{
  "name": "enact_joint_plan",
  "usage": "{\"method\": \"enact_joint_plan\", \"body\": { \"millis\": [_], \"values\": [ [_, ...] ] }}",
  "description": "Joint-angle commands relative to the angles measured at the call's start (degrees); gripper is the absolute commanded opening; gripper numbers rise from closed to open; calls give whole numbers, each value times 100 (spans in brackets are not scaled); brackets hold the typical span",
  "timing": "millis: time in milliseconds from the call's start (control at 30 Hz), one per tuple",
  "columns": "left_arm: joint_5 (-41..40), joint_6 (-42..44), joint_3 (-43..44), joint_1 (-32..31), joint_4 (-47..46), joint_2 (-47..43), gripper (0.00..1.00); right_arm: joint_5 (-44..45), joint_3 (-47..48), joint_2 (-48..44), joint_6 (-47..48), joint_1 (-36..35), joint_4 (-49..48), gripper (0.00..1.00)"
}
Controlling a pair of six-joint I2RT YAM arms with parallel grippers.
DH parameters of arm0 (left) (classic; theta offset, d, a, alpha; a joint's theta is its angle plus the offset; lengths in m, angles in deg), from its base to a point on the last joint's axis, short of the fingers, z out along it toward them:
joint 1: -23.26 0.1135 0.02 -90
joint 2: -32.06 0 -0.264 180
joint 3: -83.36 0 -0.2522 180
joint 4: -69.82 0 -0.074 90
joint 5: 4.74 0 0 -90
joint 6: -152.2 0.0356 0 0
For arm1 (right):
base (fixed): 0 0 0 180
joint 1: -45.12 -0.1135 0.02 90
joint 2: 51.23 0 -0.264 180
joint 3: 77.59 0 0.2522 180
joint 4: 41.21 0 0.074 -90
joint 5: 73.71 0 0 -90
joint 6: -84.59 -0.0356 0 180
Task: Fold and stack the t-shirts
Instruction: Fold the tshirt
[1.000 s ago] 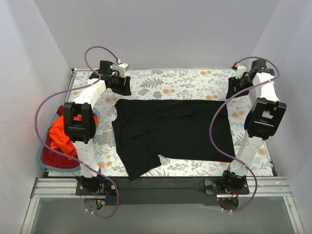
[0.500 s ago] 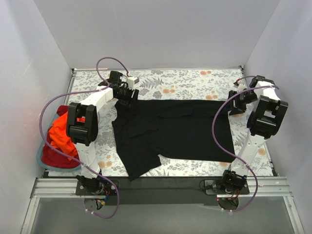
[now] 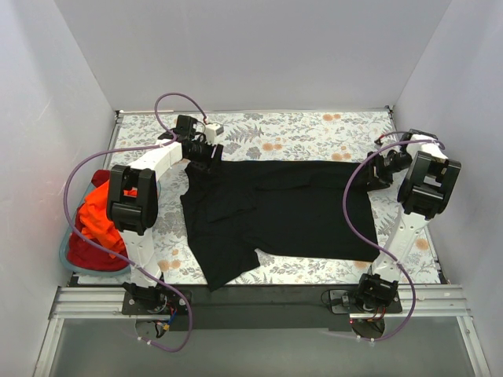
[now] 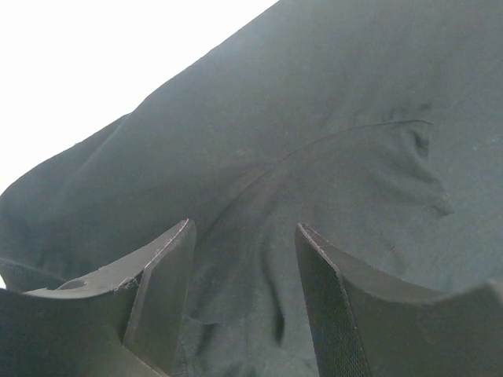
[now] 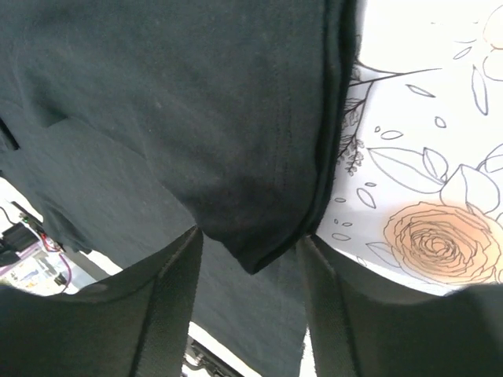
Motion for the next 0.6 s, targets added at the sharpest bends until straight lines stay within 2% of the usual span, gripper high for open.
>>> {"method": "enact_joint_plan", "body": {
  "millis": [0, 100, 267, 333, 433, 467, 567],
  "values": [
    [-156, -38, -42, 17, -98, -225, 53, -112, 178, 156, -83, 9, -27, 56],
    [-358, -64, -77, 17, -81, -102, 50, -112, 196, 139, -57, 27, -27, 49],
    [-753, -100, 28, 25, 147, 337, 38, -139, 450, 25, 58, 35, -27, 45],
    [-877, -126, 46, 34, 183, 531, 35, -104, 547, 86, 101, 44, -18, 41],
    [-1017, -187, 116, 52, 253, 689, 29, -42, 600, 130, 163, 35, -18, 18],
    [-1061, -205, 142, 61, 271, 716, 26, -25, 591, 130, 198, 35, -18, 4],
    [-1219, -249, 195, 131, 324, 830, 24, 177, 565, 42, 390, 53, -35, 1]
  ]
}}
